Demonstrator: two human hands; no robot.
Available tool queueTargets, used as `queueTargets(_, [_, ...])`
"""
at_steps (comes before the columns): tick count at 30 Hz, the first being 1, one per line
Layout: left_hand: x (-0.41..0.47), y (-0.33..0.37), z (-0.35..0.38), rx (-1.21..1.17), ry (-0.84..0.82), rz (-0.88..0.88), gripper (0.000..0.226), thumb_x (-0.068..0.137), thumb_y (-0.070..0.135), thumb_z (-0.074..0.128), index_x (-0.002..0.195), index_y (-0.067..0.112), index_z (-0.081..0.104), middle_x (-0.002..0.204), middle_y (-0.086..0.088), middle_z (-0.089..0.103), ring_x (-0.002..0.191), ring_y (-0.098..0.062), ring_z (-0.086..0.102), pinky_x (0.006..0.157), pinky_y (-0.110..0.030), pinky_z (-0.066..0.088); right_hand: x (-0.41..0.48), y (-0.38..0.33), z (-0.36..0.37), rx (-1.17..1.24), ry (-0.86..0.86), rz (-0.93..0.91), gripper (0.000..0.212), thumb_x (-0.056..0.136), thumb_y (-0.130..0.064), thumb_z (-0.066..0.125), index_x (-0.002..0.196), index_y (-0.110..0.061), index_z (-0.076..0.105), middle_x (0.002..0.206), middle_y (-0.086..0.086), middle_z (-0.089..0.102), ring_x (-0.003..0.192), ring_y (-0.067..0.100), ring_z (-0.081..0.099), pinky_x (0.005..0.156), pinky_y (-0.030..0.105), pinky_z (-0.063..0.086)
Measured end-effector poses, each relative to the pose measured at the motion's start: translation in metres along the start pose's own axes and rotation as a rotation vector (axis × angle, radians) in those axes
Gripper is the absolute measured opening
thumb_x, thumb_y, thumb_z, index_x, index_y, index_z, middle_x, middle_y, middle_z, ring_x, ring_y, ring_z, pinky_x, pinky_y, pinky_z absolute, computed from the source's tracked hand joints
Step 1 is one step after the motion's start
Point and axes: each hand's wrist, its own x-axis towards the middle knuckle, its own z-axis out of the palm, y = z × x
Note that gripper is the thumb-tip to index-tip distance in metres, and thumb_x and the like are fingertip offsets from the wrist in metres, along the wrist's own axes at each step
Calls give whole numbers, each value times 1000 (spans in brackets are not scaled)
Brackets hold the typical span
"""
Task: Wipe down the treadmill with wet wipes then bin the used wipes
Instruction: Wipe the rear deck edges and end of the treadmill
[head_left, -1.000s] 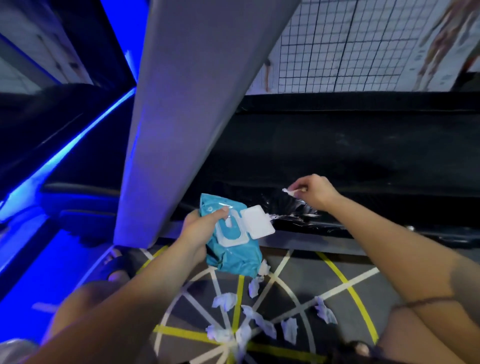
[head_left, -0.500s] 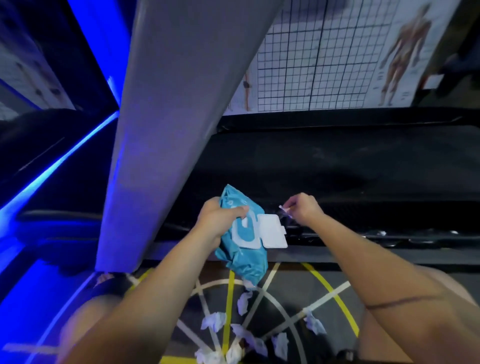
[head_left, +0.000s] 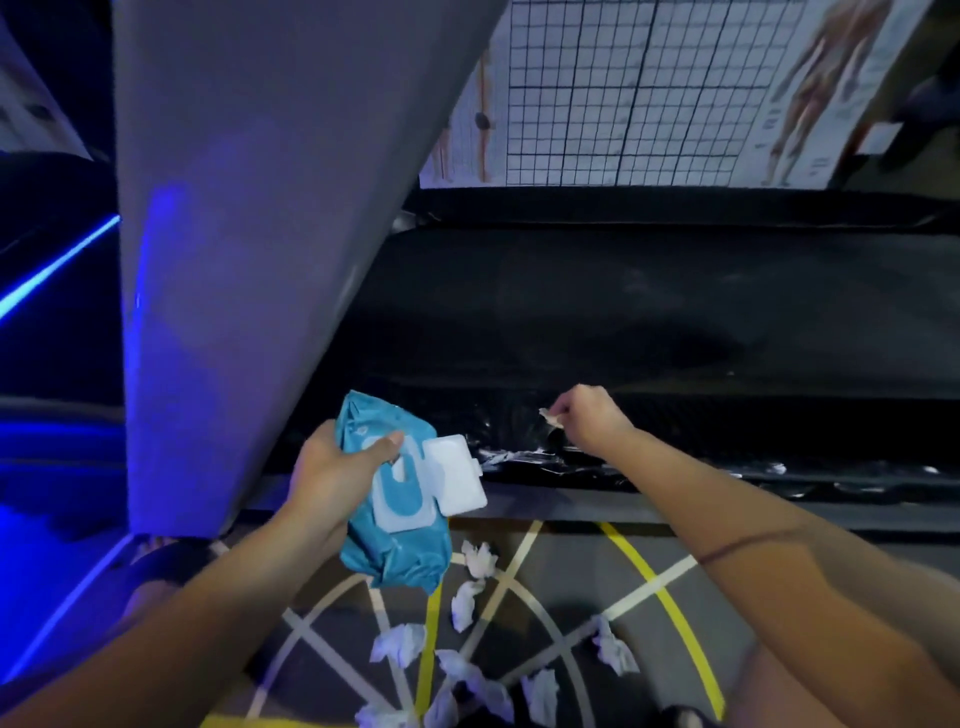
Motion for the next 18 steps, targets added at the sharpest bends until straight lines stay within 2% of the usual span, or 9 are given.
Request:
queueTargets(3, [-12, -8, -6, -50, 7, -34, 21, 90, 17, 83, 106, 7, 72, 97, -15, 80, 90, -37, 78, 86, -58, 63, -6, -14, 7, 3, -77, -99, 20, 100, -13, 60, 108, -9, 77, 116, 9, 69, 108, 22, 65, 91, 29, 52])
queueTargets(5, [-18, -9, -9, -62, 2, -59, 18, 90, 14, 83, 102, 6, 72, 96, -17, 79, 86, -36, 78, 85, -56, 63, -10, -16, 8, 26, -76, -132, 16, 96, -7, 64, 102, -6, 79, 111, 9, 72, 103, 18, 65, 80, 14, 46])
queueTargets(8, [-26, 1, -8, -99, -19, -48, 15, 91, 14, 82, 101, 8, 72, 92, -14, 80, 85, -35, 78, 81, -52, 64, -10, -8, -12, 141, 35, -70, 11, 91, -2, 68, 91, -1, 79, 95, 11, 76, 76, 7, 62, 62, -2, 38])
queueTargets(10, [-28, 7, -7, -138, -44, -49, 17, 91, 16, 81, 104, 8, 72, 92, -13, 81, 85, -34, 79, 81, -52, 64, -13, 4, -28, 183, 140, -5, 11, 92, -8, 70, 93, -3, 79, 90, 5, 74, 75, 7, 61, 62, -6, 35])
queueTargets(12, [-30, 3, -8, -161, -49, -65, 21, 91, 18, 82, 106, 8, 73, 95, -14, 81, 88, -36, 79, 85, -57, 63, -13, 19, -34, 161, 185, 58, 12, 93, -14, 70, 98, -8, 79, 97, 5, 74, 91, 16, 67, 72, 1, 37])
queueTargets(15, [-31, -14, -9, -154, -57, -82, 24, 89, 20, 84, 105, 7, 73, 97, -14, 80, 92, -37, 78, 91, -64, 60, -11, 31, -25, 93, 105, 129, 13, 95, -16, 68, 102, -14, 79, 110, 6, 74, 103, 21, 68, 80, 17, 43])
queueTargets(18, [-32, -22, -12, -121, -72, -78, 27, 88, 21, 85, 107, 6, 71, 98, -13, 80, 92, -36, 78, 92, -61, 60, -14, 22, -14, 83, 25, 55, 15, 96, -18, 67, 105, -16, 79, 114, 3, 73, 105, 20, 67, 82, 19, 44])
